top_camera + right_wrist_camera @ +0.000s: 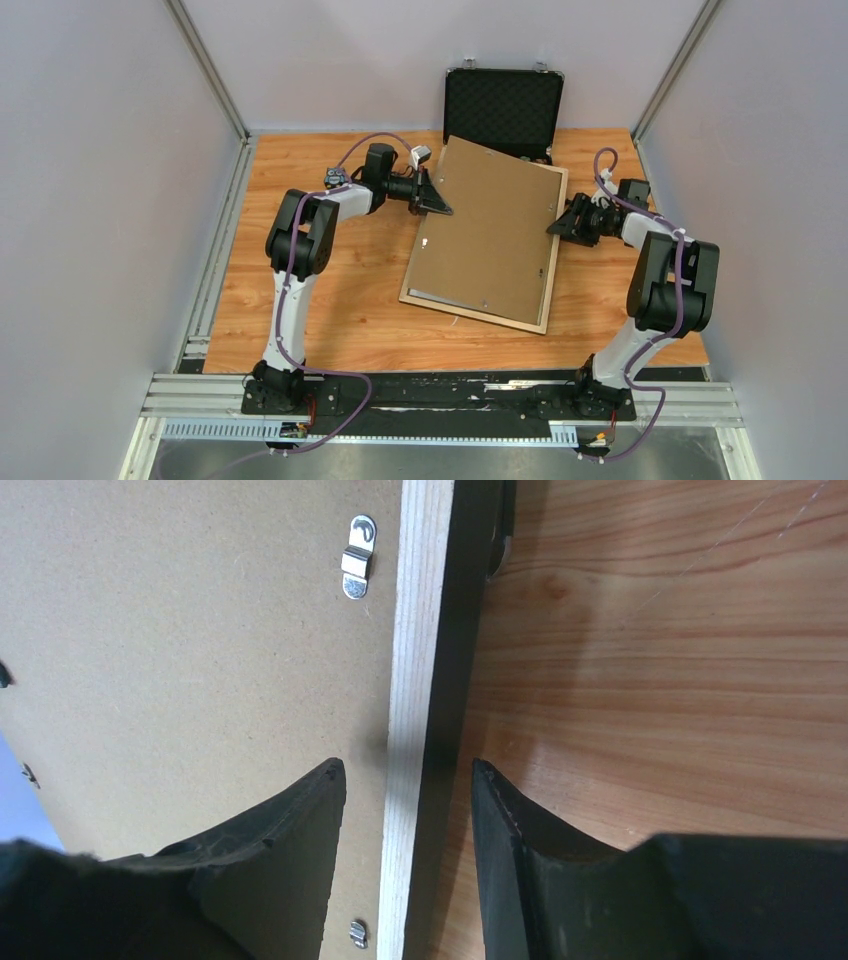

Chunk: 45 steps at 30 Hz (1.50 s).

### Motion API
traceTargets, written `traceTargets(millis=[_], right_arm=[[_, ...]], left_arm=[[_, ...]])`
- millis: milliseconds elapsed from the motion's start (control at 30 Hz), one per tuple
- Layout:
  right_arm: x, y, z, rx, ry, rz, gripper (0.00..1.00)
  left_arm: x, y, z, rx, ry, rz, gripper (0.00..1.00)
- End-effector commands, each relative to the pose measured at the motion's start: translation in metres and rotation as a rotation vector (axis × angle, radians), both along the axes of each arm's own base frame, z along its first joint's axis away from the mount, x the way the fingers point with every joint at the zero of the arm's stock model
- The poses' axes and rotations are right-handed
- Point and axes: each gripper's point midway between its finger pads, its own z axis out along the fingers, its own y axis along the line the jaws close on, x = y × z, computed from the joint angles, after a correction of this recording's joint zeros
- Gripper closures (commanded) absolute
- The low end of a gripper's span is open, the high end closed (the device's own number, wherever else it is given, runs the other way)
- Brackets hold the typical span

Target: Put the photo into the frame

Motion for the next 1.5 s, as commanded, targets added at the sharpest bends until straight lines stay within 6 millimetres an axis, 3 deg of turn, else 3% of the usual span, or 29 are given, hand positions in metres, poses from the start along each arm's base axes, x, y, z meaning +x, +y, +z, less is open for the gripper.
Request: traceTargets(millis=[0, 733, 1467], right_arm=[[0.016, -0.002, 0.015, -0.004, -0.054, -0.001, 0.52], [0.016, 0.000, 0.015, -0.002, -0.053, 0.001, 0.52], [0.016, 0.001, 0.015, 0.010, -0.053, 0.008, 0.52]], left_arm=[[0.002, -0.009, 0.023, -0.065, -0.139, -0.040, 1.00], [0.002, -0.010, 0.017, -0.047, -0.137, -0.029, 1.00], [0.006, -0.008, -0.004, 0.022, -0.127, -0.013, 1.00]])
